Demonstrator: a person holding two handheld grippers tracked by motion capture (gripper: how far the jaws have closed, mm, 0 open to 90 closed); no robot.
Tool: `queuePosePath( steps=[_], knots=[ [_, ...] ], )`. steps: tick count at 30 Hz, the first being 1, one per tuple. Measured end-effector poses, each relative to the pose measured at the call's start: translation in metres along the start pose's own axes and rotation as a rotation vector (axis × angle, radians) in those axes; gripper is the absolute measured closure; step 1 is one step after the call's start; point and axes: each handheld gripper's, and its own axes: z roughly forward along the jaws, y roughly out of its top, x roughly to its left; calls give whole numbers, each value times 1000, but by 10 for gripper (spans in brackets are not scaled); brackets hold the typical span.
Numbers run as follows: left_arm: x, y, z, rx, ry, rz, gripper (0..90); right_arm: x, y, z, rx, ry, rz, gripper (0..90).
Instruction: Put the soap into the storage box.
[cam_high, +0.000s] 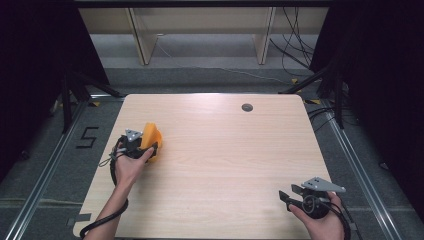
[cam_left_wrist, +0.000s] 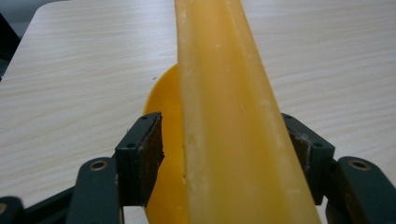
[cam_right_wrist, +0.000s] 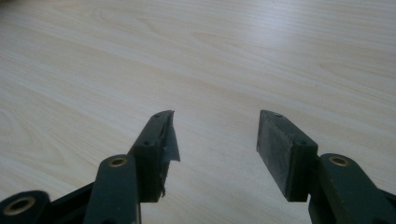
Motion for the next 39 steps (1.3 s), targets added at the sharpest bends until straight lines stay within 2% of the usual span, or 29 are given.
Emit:
queuePosePath(
  steps=[1,2,4,6,8,12,19,20,21,25,29,30,33,34,35,38,39],
  knots=[
    [0,0,0,0,0,0,366,0,0,0,0,0,0,467],
    [-1,0,-1,-3,5,2,368,2,0,0,4,1,30,467],
    [0,0,-2,6,1,13,369,2,0,0,4,0,29,467],
    [-2,1,-2,-5,16,25,360,2,0,0,3,1,30,467],
    [-3,2,-3,-13,32,40,308,3,0,-1,5,0,33,467],
    [-2,3,-6,7,33,39,277,2,-1,0,5,-8,19,467],
    [-2,5,-14,-19,6,12,263,2,0,0,6,-3,23,467],
    [-2,5,-14,-19,6,12,262,2,0,0,6,-3,23,467],
    [-2,6,-17,-14,-6,-5,261,2,0,0,5,2,27,467],
    [0,8,-23,-19,-14,-14,257,2,0,0,0,0,19,466],
    [-2,8,-31,-19,-25,6,250,3,-1,0,8,2,30,466],
    [-3,6,-35,-24,-16,32,249,2,0,0,9,-4,27,465],
    [-3,4,-39,-28,-25,34,248,3,0,-1,8,-3,29,465],
    [-2,3,-41,-25,-30,35,248,-1,0,0,-7,-3,-5,465],
    [-1,0,-44,-24,-47,29,248,-1,0,-1,-9,-17,-11,464],
    [2,-5,-48,-14,-56,40,248,-2,0,0,-9,-18,-12,464],
    [5,-9,-52,-11,-58,42,248,1,-1,-1,2,-17,16,463]
  ],
)
